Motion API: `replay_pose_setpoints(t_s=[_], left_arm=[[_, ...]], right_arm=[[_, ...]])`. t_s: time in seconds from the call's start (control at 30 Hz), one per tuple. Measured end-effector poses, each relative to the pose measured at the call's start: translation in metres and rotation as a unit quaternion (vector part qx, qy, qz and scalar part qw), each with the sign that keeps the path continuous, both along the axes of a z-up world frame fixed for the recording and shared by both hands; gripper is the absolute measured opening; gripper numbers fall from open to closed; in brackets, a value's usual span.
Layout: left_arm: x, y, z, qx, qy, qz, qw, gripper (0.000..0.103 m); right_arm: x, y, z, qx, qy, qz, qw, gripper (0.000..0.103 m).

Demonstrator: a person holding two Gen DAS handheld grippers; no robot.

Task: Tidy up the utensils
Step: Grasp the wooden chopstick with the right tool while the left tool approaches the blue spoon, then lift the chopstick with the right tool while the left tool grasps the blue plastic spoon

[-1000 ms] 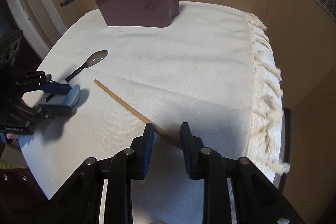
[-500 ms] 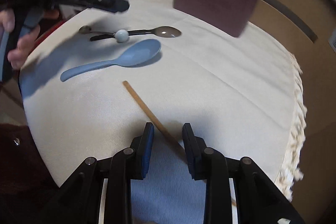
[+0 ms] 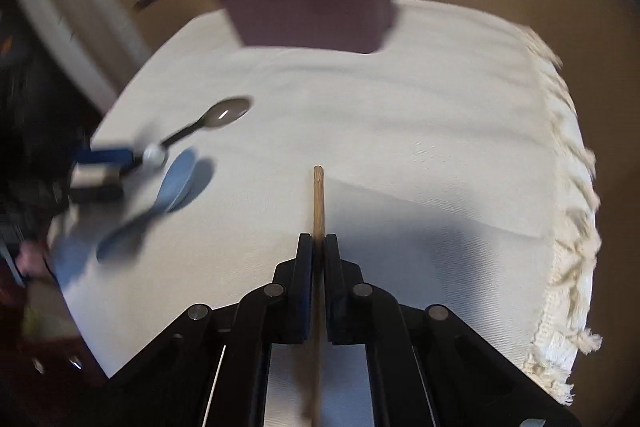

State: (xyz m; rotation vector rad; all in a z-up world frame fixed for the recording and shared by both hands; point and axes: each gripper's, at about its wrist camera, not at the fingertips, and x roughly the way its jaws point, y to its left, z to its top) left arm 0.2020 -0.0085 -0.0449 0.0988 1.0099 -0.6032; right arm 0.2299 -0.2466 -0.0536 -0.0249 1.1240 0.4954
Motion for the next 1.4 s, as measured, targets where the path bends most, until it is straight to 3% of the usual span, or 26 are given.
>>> replay_pose_setpoints(t_s=[0.1, 0.2, 0.43, 0.57, 0.8, 1.0, 1.27, 1.4], left_arm=[[0.01, -0.013, -0.009, 0.022, 0.007, 0.013, 0.9997, 0.043], [0.015, -0.018, -0.013, 0.03, 0.015, 0.021, 0.9992, 0.043], [0.025, -0.019, -0.022, 0.036, 0.031, 0.036, 0.9982, 0.043], [0.024, -0.015, -0.022, 0.017, 0.037, 0.048, 0.998, 0.042], [0.018, -0.007, -0.02, -0.01, 0.027, 0.074, 0.9968, 0.037], [0.006, -0.004, -0.009, -0.037, 0.01, 0.085, 0.9956, 0.036], [-0.009, 0.015, 0.021, -0.077, -0.029, 0.12, 0.9894, 0.036], [-0.007, 0.021, 0.027, -0.096, -0.03, 0.131, 0.9863, 0.036]], right_arm=[[0.005, -0.024, -0.001, 0.02, 0.008, -0.045, 0.999, 0.004], [-0.004, -0.027, -0.001, 0.02, 0.004, -0.05, 0.999, 0.004], [-0.022, -0.004, 0.0, -0.048, -0.042, -0.02, 0.998, 0.006], [-0.02, -0.003, 0.001, -0.058, -0.049, -0.01, 0.997, 0.009], [-0.009, -0.007, 0.0, -0.027, -0.044, -0.023, 0.998, 0.009], [-0.011, 0.01, 0.0, -0.076, -0.074, -0.009, 0.994, 0.006], [-0.032, 0.003, 0.03, -0.03, -0.094, -0.036, 0.994, 0.005], [-0.039, 0.009, 0.042, -0.023, -0.107, -0.044, 0.993, 0.005]])
